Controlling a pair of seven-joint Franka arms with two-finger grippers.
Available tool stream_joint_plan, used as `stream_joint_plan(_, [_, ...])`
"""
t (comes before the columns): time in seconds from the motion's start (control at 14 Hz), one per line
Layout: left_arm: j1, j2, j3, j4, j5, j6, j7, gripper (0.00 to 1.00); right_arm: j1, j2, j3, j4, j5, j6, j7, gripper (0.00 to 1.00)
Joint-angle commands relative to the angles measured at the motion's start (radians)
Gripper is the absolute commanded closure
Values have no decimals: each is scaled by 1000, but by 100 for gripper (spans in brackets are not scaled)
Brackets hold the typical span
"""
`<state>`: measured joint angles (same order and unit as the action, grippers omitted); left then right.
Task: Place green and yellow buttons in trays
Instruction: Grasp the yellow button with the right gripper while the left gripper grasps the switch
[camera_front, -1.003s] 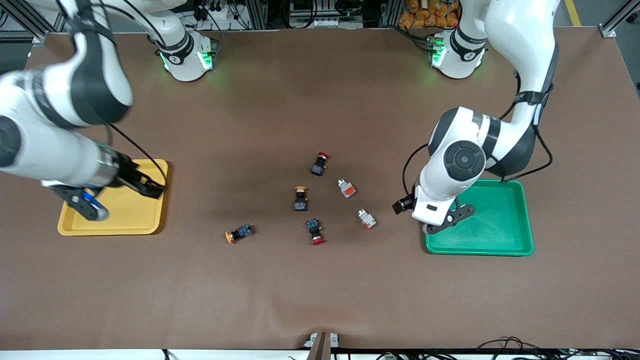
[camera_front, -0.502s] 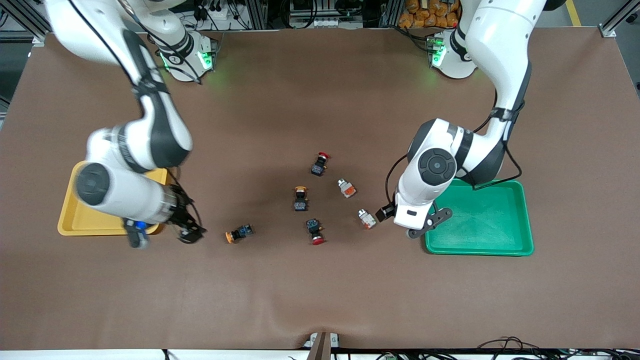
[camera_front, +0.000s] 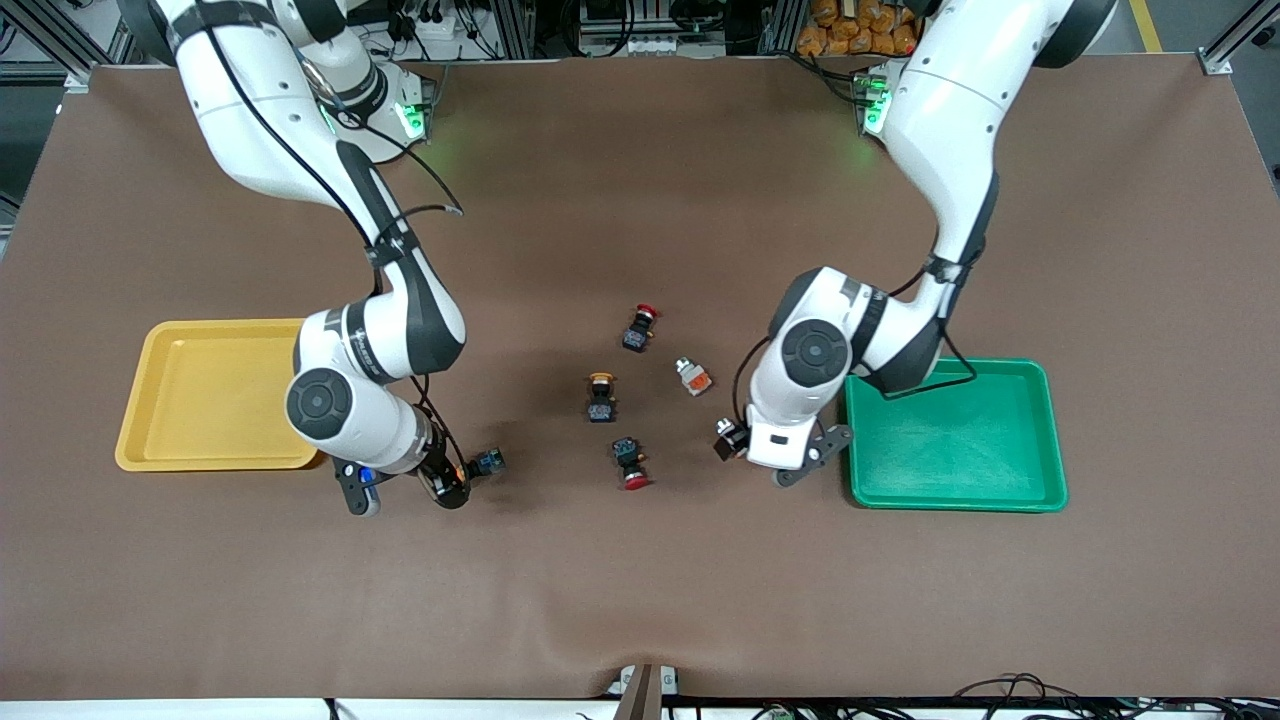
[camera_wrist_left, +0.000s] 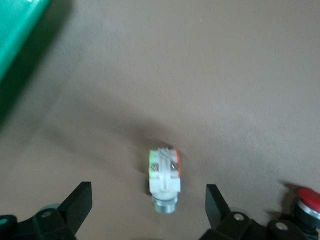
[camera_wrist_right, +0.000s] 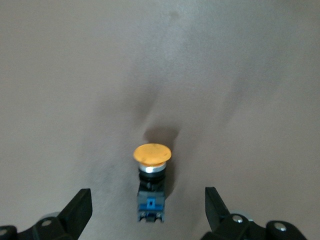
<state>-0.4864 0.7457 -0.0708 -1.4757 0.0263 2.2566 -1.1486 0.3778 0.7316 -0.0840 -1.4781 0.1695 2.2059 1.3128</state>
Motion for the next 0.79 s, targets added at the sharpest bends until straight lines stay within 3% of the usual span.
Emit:
stream_joint_plan(0.0, [-43, 34, 16, 40, 41, -2, -40, 0, 9, 34, 0, 21, 18, 17, 5, 0])
stream_joint_plan(0.43, [-60, 98, 16, 55, 87, 29, -121, 1, 58, 75, 0, 18, 13, 93, 11, 0])
stream_joint_plan(0.57, [-61, 112, 16, 55, 87, 29, -129, 11, 76, 89, -2, 13, 10, 124, 11, 0])
stream_joint_plan(0.65, [-61, 113, 16, 55, 89, 34, -131, 22, 78, 89, -2, 13, 10, 123, 9, 0])
stream_joint_plan(0.72, [-60, 115, 16, 55, 87, 41, -131, 38, 76, 89, -2, 12, 8, 124, 5, 22])
